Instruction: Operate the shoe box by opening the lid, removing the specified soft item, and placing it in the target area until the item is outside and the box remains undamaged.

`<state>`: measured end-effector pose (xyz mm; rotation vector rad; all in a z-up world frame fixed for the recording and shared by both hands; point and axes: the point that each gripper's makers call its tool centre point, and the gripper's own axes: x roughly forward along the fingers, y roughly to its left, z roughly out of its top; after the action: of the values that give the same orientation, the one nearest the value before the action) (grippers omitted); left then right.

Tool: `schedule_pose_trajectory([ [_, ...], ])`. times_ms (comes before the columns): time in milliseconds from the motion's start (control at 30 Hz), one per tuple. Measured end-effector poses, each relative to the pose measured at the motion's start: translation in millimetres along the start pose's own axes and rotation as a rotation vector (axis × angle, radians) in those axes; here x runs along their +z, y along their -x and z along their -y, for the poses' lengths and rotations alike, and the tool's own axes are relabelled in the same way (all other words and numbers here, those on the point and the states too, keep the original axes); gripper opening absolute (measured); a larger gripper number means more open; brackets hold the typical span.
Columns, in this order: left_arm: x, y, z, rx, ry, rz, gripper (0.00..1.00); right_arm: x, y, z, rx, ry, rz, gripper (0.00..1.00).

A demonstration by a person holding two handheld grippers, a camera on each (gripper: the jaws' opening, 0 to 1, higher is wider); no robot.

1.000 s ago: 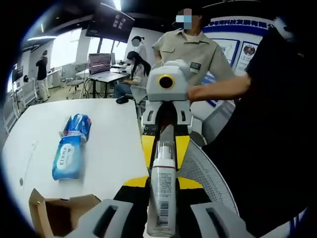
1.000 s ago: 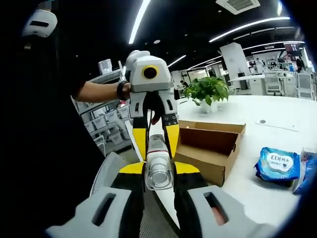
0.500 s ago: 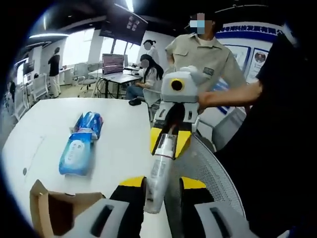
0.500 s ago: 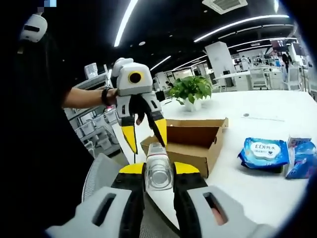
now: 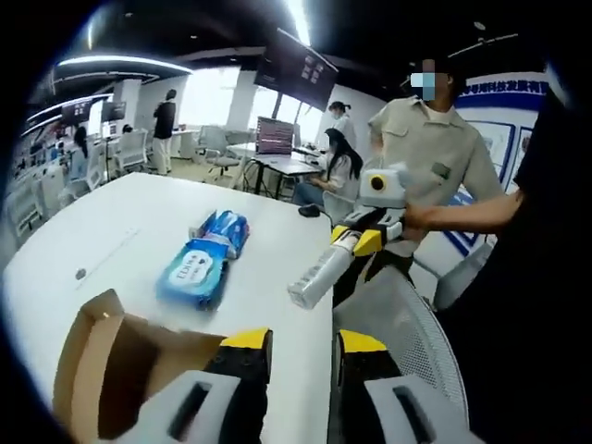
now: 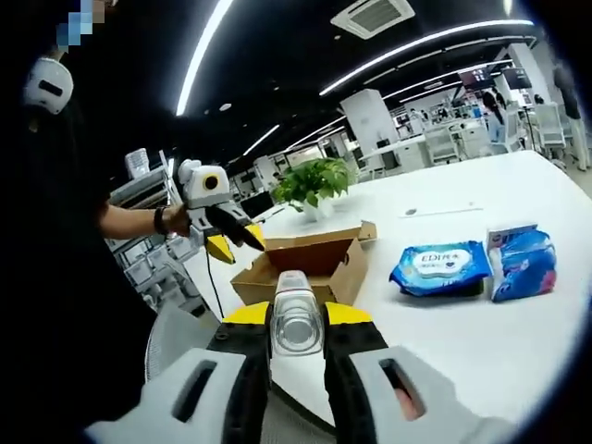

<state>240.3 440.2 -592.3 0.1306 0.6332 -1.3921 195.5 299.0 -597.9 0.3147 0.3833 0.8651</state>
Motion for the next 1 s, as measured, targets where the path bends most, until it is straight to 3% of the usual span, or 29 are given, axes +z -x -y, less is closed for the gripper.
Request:
schedule_pose_trajectory([
  [467,-39.2,38.8,-28.3,0.244,0.223,0.117,0.29,14.7,26.6,42.3,-0.075,-0.069,0.027,0.18],
  [600,-51.0,43.5,-29.5,0.299,0.252,0.11,0.3,22.1,31.7,56.8,-0.079,-0.076,0.015,0.18],
  [833,-60.7,46.5,-29.2,0.372,0.308,0.144,0.3,37.7,24.7,93.3,-0.073,-0.031,-0.077,0.18],
  [1000,-62.9,49.2,-26.7,0.42,0.331,0.164,0.3,54.5,6.9,117.8,-0.058,0.056,-0.17,0.18],
])
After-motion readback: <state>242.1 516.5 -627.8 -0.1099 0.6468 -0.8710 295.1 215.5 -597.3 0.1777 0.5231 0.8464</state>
